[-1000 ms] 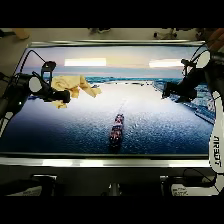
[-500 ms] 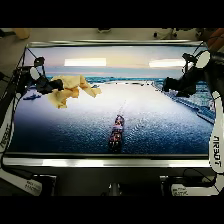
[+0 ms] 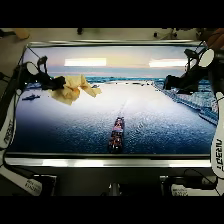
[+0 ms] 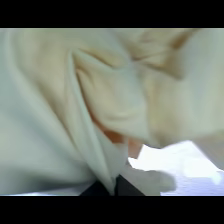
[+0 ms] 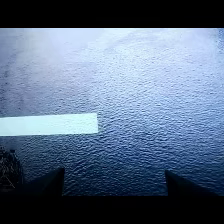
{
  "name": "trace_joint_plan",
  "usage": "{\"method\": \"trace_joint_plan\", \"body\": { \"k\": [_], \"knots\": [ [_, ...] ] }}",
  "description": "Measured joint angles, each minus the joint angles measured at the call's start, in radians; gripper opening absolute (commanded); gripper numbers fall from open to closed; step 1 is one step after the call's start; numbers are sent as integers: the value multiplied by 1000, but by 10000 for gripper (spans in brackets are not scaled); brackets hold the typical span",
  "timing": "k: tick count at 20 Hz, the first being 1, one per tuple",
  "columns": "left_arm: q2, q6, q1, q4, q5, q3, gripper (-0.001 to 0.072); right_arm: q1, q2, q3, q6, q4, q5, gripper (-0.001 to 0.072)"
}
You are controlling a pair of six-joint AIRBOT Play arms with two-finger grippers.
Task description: Fold the shirts.
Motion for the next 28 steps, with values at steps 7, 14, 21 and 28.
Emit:
{"method": "trace_joint_plan", "body": {
  "k": [7, 14, 21, 28],
  "knots": [
    [367, 139, -441, -64, 80, -51, 31, -2, 293, 21, 55, -223, -109, 666],
    [198, -47, -830, -89, 268, -187, 719, -2, 494, 23, 129, -344, -58, 672],
    [151, -68, -502, 138, -49, -55, 719, -2, 405, -176, 53, -201, 108, 690],
    [117, -39, -200, -55, -118, -342, 711, -2, 309, -602, -42, 58, 64, 708]
  ]
}}
